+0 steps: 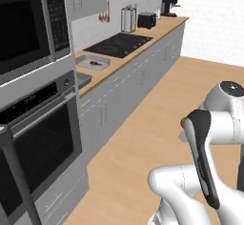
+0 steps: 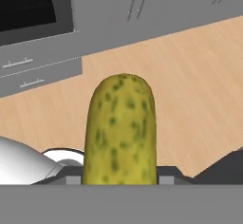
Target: Place one cucumber and one chicken drumstick in each tupperware on the nearby counter, to pack two identical lunches.
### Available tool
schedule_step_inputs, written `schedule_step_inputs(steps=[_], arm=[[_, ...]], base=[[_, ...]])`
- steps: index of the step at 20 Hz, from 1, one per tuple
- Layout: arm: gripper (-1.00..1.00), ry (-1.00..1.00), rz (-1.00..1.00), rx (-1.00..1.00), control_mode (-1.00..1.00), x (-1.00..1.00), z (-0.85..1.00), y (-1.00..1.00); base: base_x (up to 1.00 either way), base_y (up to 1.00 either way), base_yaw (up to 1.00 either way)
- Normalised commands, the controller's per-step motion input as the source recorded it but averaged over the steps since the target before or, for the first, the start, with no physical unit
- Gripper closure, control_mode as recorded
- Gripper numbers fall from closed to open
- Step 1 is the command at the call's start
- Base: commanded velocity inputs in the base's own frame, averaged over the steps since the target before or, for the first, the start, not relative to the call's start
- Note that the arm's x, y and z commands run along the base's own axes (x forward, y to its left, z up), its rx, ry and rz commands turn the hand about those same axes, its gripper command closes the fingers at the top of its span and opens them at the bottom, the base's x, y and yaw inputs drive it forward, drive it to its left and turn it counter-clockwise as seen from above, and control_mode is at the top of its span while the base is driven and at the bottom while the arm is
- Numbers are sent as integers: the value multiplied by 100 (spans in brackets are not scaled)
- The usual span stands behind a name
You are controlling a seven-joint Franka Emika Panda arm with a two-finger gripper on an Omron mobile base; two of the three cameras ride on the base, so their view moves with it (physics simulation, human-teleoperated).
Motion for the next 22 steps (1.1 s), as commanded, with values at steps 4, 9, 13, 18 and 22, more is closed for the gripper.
schedule_step_inputs(steps=[4, 9, 13, 18, 22], arm=[[100, 0, 0, 0, 100, 0, 0, 0], [100, 0, 0, 0, 100, 0, 0, 0], [100, 0, 0, 0, 100, 0, 0, 0], [100, 0, 0, 0, 100, 0, 0, 0], [100, 0, 0, 0, 100, 0, 0, 0]], base=[[100, 7, 10], [100, -14, 24], [100, -34, 25], [100, -71, 11], [100, -78, 9]])
